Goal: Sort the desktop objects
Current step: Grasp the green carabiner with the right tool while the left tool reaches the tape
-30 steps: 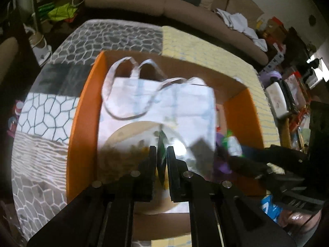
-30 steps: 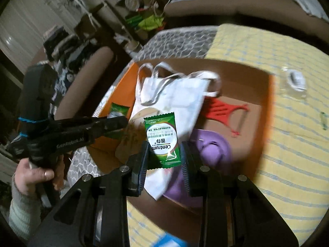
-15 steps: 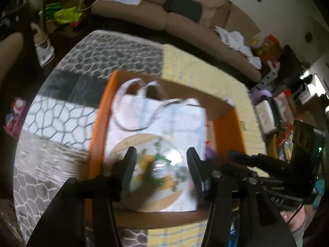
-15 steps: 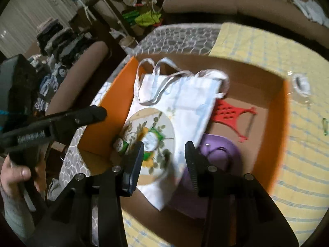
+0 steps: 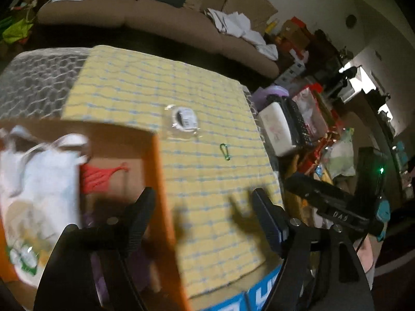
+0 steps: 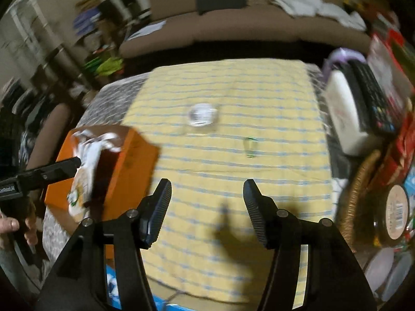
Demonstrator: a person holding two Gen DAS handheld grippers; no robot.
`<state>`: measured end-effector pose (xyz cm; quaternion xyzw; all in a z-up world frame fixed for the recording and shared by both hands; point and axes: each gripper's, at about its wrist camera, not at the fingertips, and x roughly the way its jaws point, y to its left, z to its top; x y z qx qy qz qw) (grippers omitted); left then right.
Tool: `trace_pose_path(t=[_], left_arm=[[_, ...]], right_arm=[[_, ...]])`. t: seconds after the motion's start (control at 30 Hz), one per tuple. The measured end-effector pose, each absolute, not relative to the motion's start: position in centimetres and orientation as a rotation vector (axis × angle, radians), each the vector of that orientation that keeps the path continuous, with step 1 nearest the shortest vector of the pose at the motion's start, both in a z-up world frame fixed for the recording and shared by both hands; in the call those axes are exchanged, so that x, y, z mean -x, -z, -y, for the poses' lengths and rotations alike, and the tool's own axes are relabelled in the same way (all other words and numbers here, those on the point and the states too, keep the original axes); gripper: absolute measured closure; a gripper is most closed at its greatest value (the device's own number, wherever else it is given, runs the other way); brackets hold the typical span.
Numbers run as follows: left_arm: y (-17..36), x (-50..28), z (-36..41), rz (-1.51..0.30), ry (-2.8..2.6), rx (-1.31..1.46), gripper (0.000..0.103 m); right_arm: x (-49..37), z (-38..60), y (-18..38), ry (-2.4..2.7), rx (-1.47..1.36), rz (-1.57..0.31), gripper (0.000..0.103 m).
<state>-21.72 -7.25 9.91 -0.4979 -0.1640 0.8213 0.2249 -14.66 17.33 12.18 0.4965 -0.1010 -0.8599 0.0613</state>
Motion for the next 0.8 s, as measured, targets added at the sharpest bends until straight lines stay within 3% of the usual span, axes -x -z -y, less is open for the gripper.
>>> trace_pose_path(t=[0.37, 0.5, 0.67, 0.7, 0.8], left_arm=[[-6.4, 31.3, 1.0, 0.445, -2.352, 1.491, 0.025], [-5.0, 35.1, 0.6, 0.351, -2.408, 1.557, 0.025], [-3.2, 37.6, -1.2, 0.192, -2.432, 1.622, 0.019], [-2.8, 38.0, -1.6, 0.159, -2.434, 1.631, 0.019], [-1.7, 38.9, -2.7, 0.111, -2.438, 1.671, 0.018]], right_arm=[[24.6, -19.4, -2.1, 2.579, -1.617, 0.154, 0.054], [27.3, -18.6, 1.0, 2.581, -1.67, 0.07, 0.055], [27.7, -17.4, 2.6, 2.603, -1.688, -0.076, 0.065], [27.6, -17.3, 2.5, 2.607, -1.678, -0.091, 0.079], [26.9, -18.0, 2.2, 2.59, -1.662, -0.02, 0.082]])
